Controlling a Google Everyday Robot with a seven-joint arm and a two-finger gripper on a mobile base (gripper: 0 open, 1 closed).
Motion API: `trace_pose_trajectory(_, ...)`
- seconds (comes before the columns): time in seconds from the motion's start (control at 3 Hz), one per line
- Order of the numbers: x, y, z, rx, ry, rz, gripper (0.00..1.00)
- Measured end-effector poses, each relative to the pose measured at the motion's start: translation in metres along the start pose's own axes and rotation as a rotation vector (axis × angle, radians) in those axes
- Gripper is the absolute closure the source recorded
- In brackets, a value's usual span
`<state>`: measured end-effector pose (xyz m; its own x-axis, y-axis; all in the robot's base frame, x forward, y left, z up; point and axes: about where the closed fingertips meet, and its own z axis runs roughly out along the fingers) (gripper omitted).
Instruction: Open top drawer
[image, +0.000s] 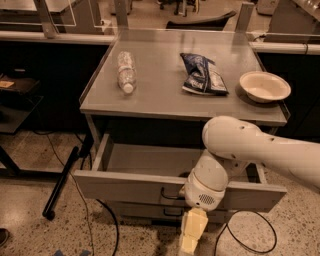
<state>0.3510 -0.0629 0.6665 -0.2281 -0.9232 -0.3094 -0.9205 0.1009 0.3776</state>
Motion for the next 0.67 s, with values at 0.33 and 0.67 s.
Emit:
trace_pose_trajectory(0.33, 0.0081, 0.0011, 0.0063, -0.018, 0.008, 0.025, 0.00)
trace_pose_trajectory(0.67, 0.0064, 0.0025, 0.0039, -0.018, 0.008, 0.025, 0.00)
